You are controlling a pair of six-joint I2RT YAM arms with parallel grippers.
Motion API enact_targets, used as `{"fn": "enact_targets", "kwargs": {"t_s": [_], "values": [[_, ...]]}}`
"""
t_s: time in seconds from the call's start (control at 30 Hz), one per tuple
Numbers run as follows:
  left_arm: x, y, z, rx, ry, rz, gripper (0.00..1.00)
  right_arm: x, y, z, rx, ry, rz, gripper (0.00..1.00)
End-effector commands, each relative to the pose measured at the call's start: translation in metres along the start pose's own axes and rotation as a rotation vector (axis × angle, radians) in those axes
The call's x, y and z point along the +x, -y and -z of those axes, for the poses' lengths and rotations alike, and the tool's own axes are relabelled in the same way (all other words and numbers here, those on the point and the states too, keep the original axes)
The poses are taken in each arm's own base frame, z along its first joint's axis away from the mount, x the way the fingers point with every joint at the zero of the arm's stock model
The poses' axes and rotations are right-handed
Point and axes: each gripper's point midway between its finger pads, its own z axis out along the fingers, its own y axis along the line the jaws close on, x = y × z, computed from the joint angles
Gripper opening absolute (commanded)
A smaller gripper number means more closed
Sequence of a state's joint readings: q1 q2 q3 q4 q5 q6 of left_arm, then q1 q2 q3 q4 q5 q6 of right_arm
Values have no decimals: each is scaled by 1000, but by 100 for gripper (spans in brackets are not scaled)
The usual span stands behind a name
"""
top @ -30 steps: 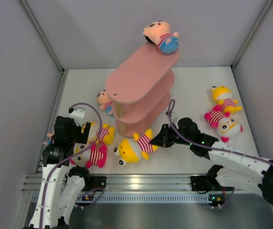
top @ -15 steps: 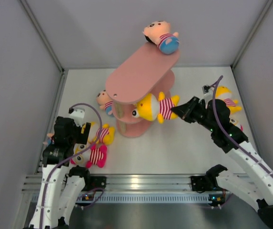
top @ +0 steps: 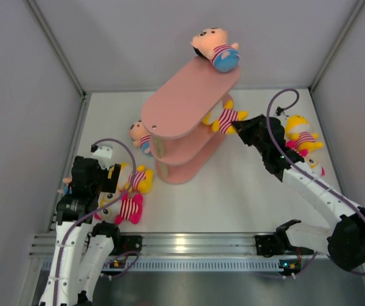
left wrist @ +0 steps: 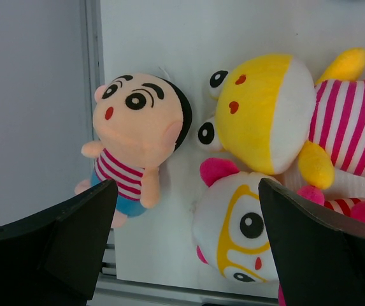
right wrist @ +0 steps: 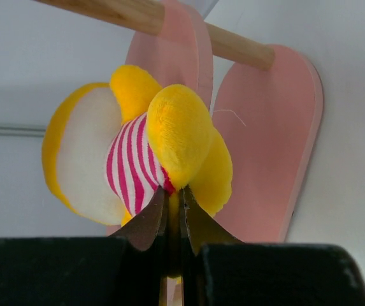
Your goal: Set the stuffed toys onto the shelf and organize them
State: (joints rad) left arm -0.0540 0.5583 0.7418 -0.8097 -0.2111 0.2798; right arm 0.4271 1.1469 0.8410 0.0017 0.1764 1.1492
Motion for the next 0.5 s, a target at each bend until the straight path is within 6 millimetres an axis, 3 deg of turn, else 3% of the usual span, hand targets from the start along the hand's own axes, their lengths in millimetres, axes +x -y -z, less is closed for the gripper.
{"fn": "enact_targets", "kwargs": {"t_s": [0.0,0.1,0.47], "values": [[0,-3,0,-21,6,15,99,-34,-37,-11,-85,128,-117,0],[0,-2,-1,-16,5,10,99,-30,-33,-25,-78,125,-146,0],[1,-1,-2,-11,0,7,99,-25,-52,-53,-94,90,-112,0]]}}
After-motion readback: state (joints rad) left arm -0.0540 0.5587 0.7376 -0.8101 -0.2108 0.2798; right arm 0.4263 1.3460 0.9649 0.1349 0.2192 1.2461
